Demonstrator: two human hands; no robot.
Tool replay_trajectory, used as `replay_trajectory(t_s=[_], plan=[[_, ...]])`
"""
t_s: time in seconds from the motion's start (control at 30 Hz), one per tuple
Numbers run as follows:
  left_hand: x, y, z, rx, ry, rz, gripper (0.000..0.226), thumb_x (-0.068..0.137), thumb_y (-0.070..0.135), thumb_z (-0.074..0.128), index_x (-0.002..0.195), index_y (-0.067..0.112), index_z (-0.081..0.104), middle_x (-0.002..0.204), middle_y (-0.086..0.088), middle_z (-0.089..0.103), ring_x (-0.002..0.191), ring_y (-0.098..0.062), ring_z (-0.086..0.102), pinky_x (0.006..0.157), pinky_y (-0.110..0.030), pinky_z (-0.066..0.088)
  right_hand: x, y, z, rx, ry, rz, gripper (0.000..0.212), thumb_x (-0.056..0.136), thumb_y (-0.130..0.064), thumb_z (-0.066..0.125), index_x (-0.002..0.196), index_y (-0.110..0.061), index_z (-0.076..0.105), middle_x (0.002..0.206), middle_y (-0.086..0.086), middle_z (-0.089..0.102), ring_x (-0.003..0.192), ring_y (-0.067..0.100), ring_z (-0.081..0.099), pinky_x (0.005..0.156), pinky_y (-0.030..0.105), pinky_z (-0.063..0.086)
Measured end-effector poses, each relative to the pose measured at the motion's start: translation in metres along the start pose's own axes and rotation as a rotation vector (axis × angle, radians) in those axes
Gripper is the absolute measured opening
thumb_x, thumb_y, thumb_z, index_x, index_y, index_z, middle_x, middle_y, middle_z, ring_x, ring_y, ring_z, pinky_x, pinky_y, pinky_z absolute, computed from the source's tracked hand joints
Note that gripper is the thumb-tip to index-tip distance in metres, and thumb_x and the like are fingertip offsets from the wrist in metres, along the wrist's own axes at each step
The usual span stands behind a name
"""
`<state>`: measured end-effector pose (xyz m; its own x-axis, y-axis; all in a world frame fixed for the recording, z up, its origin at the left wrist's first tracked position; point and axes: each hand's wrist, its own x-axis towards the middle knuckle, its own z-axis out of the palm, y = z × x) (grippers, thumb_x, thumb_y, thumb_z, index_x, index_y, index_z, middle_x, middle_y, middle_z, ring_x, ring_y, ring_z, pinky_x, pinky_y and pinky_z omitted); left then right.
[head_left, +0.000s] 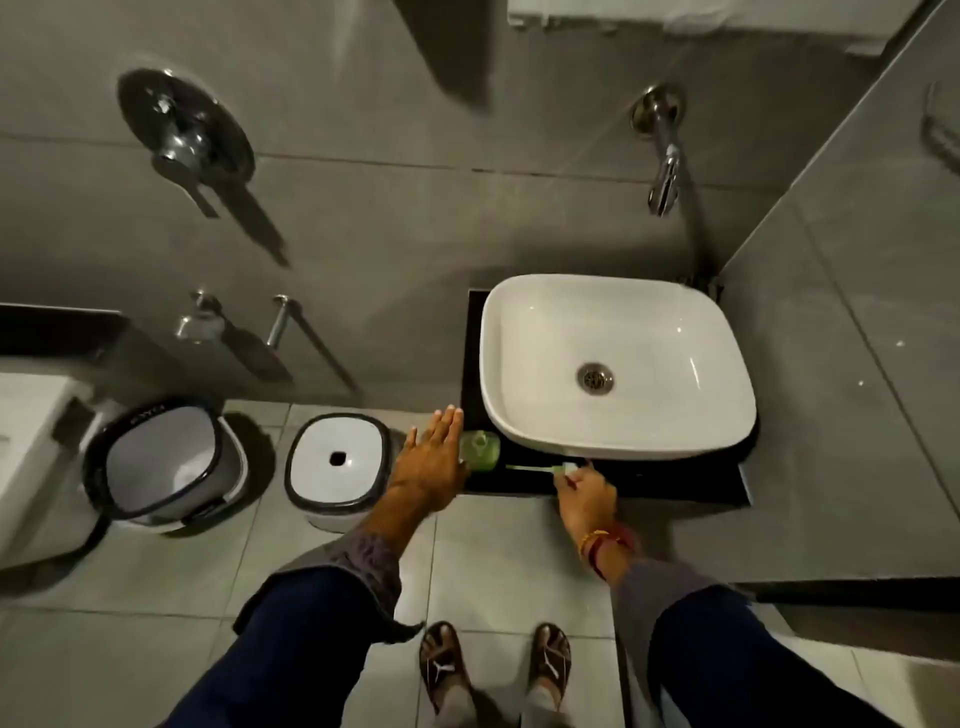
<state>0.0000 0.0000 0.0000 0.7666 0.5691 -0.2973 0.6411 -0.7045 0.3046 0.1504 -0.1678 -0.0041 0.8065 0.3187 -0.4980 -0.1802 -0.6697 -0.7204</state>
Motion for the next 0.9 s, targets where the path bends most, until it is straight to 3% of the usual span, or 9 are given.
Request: replay_trajectory(t_s=[0.13,0.2,0.33,0.43,0.53,0.63,0.77,0.83,0.9], plan=[[-0.001,0.000,0.029,-0.070,0.016,-0.005,0.081,0.099,0.033,0.051,0.161,0.014,0.002,0.170,-0.004,0.004,0.156,-0.024,0.006,0.124,-0.052,0.015,0.022,0.011,0.009,0.272,0.117,0.376,0.044,0.087,-0.033,0.073,0.102,0.008,0.070,0.081,0.020,0.069,0.096,0.044,0.071,0.093,0.056,0.056],[-0.001,0.000,0.039,-0.074,0.043,0.006,0.082,0.099,0.034,0.051,0.161,0.014,0.000,0.170,-0.005,0.005,0.156,-0.024,0.006,0.125,-0.052,0.015,0.030,0.010,0.013,0.346,0.105,0.415,0.047,0.086,-0.033,0.073,0.107,0.009,0.067,0.077,0.015,0.065,0.094,0.041,0.071,0.095,0.055,0.056],[0.001,-0.004,0.051,-0.076,0.088,0.023,0.083,0.101,0.037,0.050,0.160,0.013,-0.003,0.170,-0.005,0.002,0.156,-0.023,0.003,0.126,-0.051,0.014,0.050,0.006,0.023,0.490,0.238,0.438,0.037,0.085,-0.022,0.077,0.106,0.006,0.065,0.091,0.013,0.064,0.060,0.025,0.065,0.083,0.052,0.062],[0.001,-0.004,0.052,-0.092,0.098,0.031,0.083,0.101,0.036,0.050,0.160,0.014,-0.004,0.170,-0.005,0.001,0.156,-0.023,0.003,0.126,-0.050,0.014,0.058,0.002,0.027,0.496,0.306,0.428,0.035,0.082,-0.021,0.080,0.100,0.006,0.065,0.091,0.016,0.066,0.067,0.031,0.068,0.077,0.049,0.063],[0.002,-0.003,0.051,-0.111,0.101,0.023,0.083,0.101,0.036,0.051,0.160,0.014,-0.004,0.170,-0.005,0.002,0.156,-0.024,0.004,0.126,-0.051,0.014,0.059,0.009,0.028,0.545,0.281,0.453,0.029,0.084,-0.017,0.075,0.100,0.006,0.067,0.097,0.020,0.073,0.074,0.031,0.070,0.085,0.049,0.061],[0.000,-0.002,0.050,-0.114,0.087,0.021,0.082,0.102,0.036,0.049,0.160,0.015,-0.004,0.170,-0.004,0.001,0.156,-0.023,0.002,0.127,-0.050,0.012,0.045,0.018,0.019,0.576,0.274,0.502,0.029,0.081,-0.024,0.075,0.083,0.001,0.062,0.082,0.012,0.071,0.084,0.031,0.074,0.090,0.049,0.059],[-0.002,-0.001,0.047,-0.120,0.076,0.012,0.083,0.101,0.035,0.049,0.160,0.016,-0.006,0.170,-0.003,-0.001,0.156,-0.023,0.000,0.127,-0.051,0.012,0.022,0.020,0.008,0.609,0.353,0.360,0.027,0.077,-0.020,0.076,0.073,0.006,0.070,0.061,0.008,0.067,0.064,0.025,0.068,0.067,0.034,0.060],[-0.003,-0.001,0.047,-0.115,0.079,0.008,0.083,0.101,0.036,0.049,0.160,0.017,-0.007,0.170,-0.003,-0.001,0.156,-0.023,0.000,0.127,-0.050,0.012,0.009,0.011,0.004,0.632,0.394,0.200,0.022,0.078,-0.014,0.078,0.083,0.006,0.073,0.066,0.012,0.069,0.056,0.020,0.065,0.051,0.023,0.055],[-0.002,-0.001,0.047,-0.108,0.080,0.001,0.083,0.101,0.036,0.049,0.160,0.017,-0.007,0.170,-0.003,0.000,0.156,-0.023,0.001,0.127,-0.050,0.012,0.001,-0.004,0.001,0.601,0.403,0.008,0.015,0.078,-0.013,0.081,0.085,-0.004,0.072,0.077,0.016,0.074,0.057,0.019,0.069,0.056,0.026,0.059]])
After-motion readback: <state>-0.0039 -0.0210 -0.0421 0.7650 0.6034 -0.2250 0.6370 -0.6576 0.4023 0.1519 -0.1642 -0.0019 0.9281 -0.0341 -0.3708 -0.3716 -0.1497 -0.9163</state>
